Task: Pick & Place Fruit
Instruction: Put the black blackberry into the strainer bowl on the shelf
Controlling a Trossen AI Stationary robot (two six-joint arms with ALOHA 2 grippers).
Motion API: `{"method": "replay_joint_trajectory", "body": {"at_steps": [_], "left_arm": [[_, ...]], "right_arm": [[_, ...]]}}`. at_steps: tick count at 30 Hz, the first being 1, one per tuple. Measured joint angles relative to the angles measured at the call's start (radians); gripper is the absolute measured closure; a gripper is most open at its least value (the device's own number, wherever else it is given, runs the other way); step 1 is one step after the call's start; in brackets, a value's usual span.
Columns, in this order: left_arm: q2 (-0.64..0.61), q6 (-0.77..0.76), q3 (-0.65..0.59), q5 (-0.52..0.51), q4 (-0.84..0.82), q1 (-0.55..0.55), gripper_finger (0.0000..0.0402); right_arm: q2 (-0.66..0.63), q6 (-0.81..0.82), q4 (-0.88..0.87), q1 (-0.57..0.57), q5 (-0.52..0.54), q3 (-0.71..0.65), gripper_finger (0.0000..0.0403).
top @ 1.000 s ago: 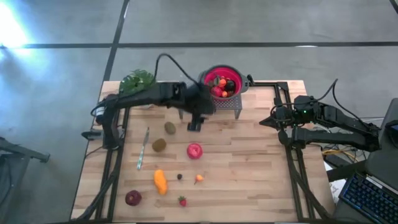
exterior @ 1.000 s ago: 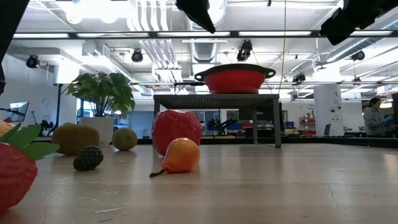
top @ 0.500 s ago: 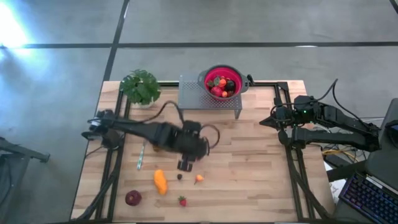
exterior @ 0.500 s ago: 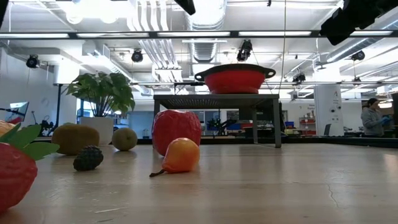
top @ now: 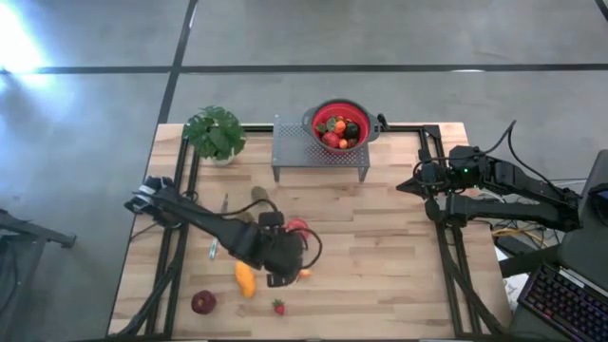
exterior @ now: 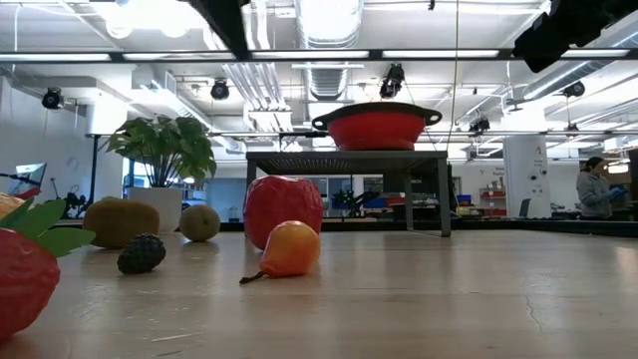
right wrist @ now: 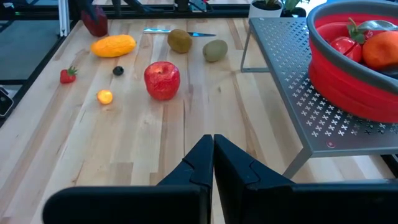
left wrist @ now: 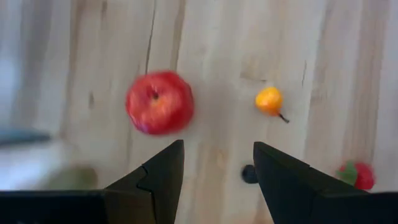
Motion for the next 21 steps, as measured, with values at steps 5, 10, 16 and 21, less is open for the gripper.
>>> {"method": "replay_joint_trajectory", "body": {"at_steps": [5,10,16,21], "left_arm": [[0.0,-0.353,-0.074,0.003,0.001,-0.009,0.0204],[0.0,-0.569,-0.158,0.057,0.003,-0.011,0.0204],[0.0,-0.731,-0.265,0.127,0.069,-0.015,0.0204],[0.0,-0.757,-0.332,0.166,0.187,-0.021,0.0204]], "right_arm": [[0.0,0.001,0.0,0.0,0.0,0.0,0.0394],[0.0,0.002,0.0,0.0,0.0,0.0,0.0394],[0.0,0.0,0.0,0.0,0.0,0.0,0.0394],[0.0,0.0,0.0,0.0,0.0,0.0,0.0394]]}}
